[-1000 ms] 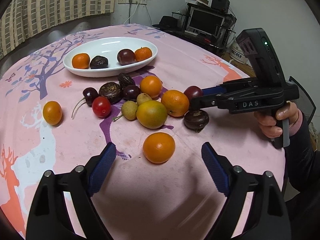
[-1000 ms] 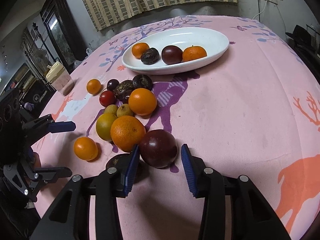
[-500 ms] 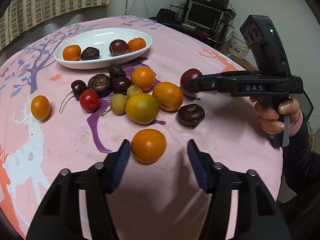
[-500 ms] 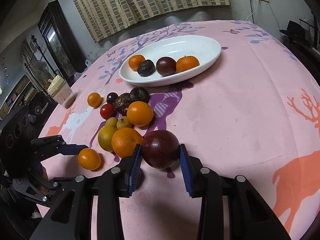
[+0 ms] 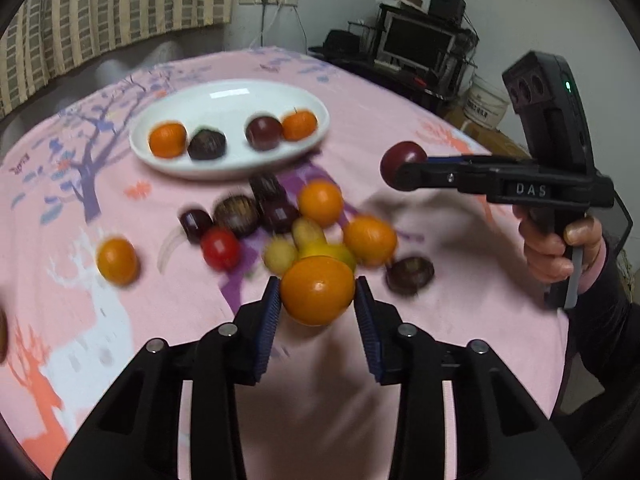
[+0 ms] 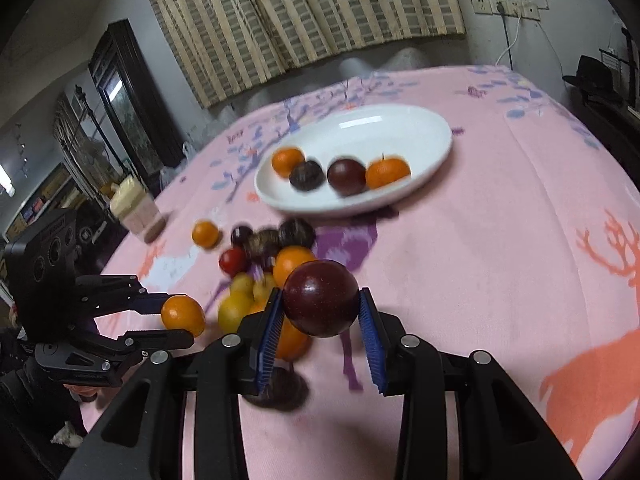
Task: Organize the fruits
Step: 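Place the plum and orange onto the white plate, opening both grippers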
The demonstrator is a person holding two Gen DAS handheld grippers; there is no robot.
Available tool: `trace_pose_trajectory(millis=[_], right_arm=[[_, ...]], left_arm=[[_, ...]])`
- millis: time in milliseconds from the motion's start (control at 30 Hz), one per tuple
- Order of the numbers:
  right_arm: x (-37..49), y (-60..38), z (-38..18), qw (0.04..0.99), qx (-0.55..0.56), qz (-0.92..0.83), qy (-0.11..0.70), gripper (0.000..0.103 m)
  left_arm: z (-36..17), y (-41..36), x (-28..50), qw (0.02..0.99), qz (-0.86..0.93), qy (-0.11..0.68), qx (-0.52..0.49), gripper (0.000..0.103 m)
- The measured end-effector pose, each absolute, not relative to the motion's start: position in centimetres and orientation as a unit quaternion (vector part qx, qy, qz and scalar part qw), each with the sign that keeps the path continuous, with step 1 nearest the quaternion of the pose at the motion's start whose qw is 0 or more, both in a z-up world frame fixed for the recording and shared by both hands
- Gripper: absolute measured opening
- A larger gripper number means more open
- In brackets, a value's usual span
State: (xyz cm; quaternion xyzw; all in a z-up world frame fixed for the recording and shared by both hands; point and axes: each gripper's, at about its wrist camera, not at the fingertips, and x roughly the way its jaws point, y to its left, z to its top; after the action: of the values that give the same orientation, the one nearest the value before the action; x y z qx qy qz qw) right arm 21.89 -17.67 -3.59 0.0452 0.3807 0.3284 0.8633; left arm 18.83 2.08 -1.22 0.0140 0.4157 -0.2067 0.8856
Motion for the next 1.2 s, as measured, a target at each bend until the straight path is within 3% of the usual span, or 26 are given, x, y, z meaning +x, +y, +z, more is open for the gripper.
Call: trace_pose_trajectory(millis=[200,500,533,567,600,633,733,867,967,1200], right_arm=[[29.4,-15.7,-2.6,0.904,0.039,0.256,0.340,0.038],[35.8,-13.9,-5.0,0.896,0.038,0.251,0.365,0.040],[35.9,-13.7,-5.1,0.896,0.036,0.251,0.364,0.040],[35.8,-13.7,-5.1,0.896,0.037,0.254,0.363,0.047],[35.6,-13.8,-4.9,0.897,0.037,0.255,0.359,0.054],[35.2,-13.8,-4.7,0.899,0.034,0.255,0.355,0.054],[33.6,-13.9,-3.2,0.902,0.023,0.262,0.341,0.059],[30.4,-14.1,-1.9,0.891,0.021,0.303,0.338,0.070],[27.6,-14.1,-2.2,0.875,-0.001,0.336,0.348,0.071],[22.1,-13.8,-3.9,0.820,-0.033,0.420,0.387,0.071]], left_arm=[[1.2,3.5,28.4,0.904,-0.152,0.399,-0.018,0.037],[-0.7,4.2,38.8,0.892,-0.104,0.438,-0.043,0.037],[-1.0,4.1,39.1,0.889,-0.098,0.445,-0.040,0.039],[-1.2,4.0,39.3,0.888,-0.090,0.450,-0.039,0.059],[-1.2,4.1,39.2,0.888,-0.089,0.448,-0.043,0.066],[-0.8,4.2,38.7,0.895,-0.088,0.435,-0.050,0.075],[0.5,4.3,36.5,0.908,-0.076,0.410,-0.042,0.085],[1.5,4.9,32.0,0.916,-0.076,0.393,-0.033,0.089],[1.6,5.9,28.0,0.922,-0.073,0.378,-0.041,0.095],[0.0,8.3,21.4,0.921,-0.064,0.375,-0.086,0.095]])
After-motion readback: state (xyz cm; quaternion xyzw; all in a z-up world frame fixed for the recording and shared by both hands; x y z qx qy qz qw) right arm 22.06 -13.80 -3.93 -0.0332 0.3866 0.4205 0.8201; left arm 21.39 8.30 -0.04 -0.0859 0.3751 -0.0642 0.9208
